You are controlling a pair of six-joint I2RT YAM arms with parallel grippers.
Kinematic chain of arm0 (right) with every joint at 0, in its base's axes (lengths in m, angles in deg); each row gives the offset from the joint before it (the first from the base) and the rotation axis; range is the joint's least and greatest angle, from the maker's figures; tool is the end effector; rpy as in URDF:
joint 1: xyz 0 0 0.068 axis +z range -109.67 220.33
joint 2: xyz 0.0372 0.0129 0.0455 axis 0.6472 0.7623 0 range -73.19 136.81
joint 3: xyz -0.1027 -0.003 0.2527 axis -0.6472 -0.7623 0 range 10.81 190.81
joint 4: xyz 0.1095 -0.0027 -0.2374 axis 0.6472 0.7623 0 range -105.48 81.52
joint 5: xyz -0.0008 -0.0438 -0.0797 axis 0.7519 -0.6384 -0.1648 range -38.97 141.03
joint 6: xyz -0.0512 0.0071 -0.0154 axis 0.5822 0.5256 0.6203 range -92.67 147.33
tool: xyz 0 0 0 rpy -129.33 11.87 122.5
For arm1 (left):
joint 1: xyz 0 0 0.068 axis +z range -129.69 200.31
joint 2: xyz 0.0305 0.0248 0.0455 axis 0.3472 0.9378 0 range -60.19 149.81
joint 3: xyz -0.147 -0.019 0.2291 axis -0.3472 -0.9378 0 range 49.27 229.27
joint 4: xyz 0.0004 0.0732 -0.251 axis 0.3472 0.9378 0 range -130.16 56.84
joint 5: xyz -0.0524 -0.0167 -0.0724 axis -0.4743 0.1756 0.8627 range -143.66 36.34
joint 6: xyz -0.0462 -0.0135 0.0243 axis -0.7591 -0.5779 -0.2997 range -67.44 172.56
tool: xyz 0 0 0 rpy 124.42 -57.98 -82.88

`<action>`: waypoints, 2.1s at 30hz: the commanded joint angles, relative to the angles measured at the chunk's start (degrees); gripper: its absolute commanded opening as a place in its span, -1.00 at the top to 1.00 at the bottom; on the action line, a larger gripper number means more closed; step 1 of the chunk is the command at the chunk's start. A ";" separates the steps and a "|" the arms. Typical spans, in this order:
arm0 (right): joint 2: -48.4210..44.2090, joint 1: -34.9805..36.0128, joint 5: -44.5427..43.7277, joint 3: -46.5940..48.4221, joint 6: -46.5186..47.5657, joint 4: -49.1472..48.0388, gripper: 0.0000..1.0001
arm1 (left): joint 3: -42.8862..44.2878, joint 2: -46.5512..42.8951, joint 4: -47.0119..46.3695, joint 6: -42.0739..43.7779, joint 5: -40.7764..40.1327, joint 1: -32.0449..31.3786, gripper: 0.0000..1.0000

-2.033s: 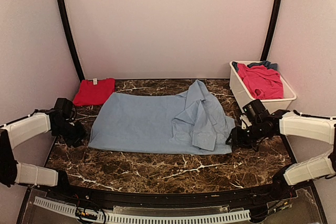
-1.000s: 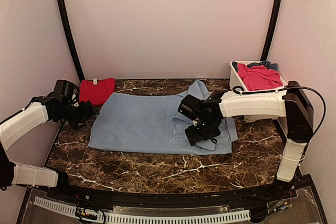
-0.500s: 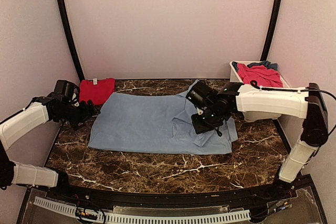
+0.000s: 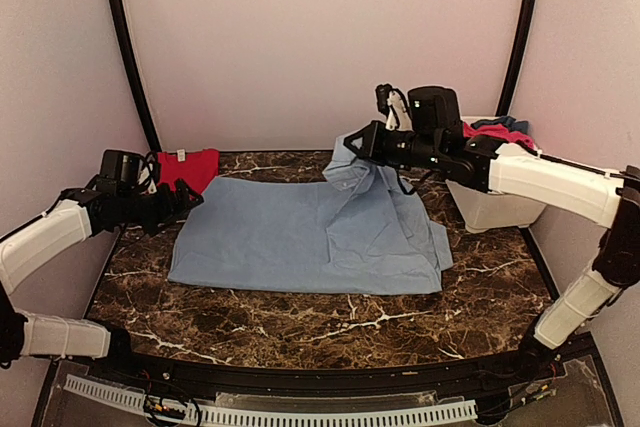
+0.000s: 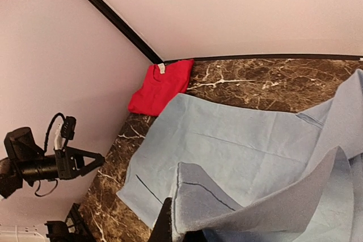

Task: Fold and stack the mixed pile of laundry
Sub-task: Smooth out the 1/3-folded shirt at the center of the board.

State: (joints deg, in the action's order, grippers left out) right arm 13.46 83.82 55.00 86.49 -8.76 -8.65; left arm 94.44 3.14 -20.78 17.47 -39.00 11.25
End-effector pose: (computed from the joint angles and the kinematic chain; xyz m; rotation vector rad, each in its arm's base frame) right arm 0.2601 0.2501 0.3557 -0.1803 2.0034 0.9917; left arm 0.2346 -0.0467 0.2641 -0.3743 2.2639 -0.6970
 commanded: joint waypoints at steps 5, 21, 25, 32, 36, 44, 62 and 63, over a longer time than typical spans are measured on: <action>7.77 1.38 6.18 -7.36 -16.08 -42.85 1.00 | -1.69 -2.39 -9.68 0.70 5.93 -3.03 -0.98; 19.06 17.13 -1.98 -34.53 -25.94 -80.88 -0.18 | -0.36 -0.10 -7.52 2.64 6.57 -3.16 -0.98; 18.02 18.51 2.25 -37.22 -24.19 -72.92 -0.36 | -1.08 -0.85 -5.62 2.04 6.65 -3.36 -0.98; 0.11 20.17 -1.66 -45.62 -21.09 -48.10 -0.37 | -3.97 -2.43 -4.93 -0.08 6.64 -9.00 -0.98; -10.92 19.91 -8.94 -42.14 -12.10 -26.93 -0.43 | -4.43 0.99 -8.21 -0.93 6.82 -14.09 -0.91; -21.79 11.25 -9.38 -40.13 -6.17 -10.54 -0.60 | 5.77 21.58 -10.80 6.71 9.29 -22.87 -0.87; -34.44 -2.56 -2.74 -39.33 1.15 0.30 -0.62 | 18.95 33.83 -7.61 20.73 6.72 -37.39 1.00; -34.58 -2.95 -2.58 -38.75 1.78 0.89 -0.62 | 18.97 33.50 -7.21 22.49 5.97 -39.36 1.00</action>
State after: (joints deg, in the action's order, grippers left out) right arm -19.85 82.70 50.34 45.38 -10.18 -10.16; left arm 111.64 38.68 -31.41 33.27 -29.87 -23.21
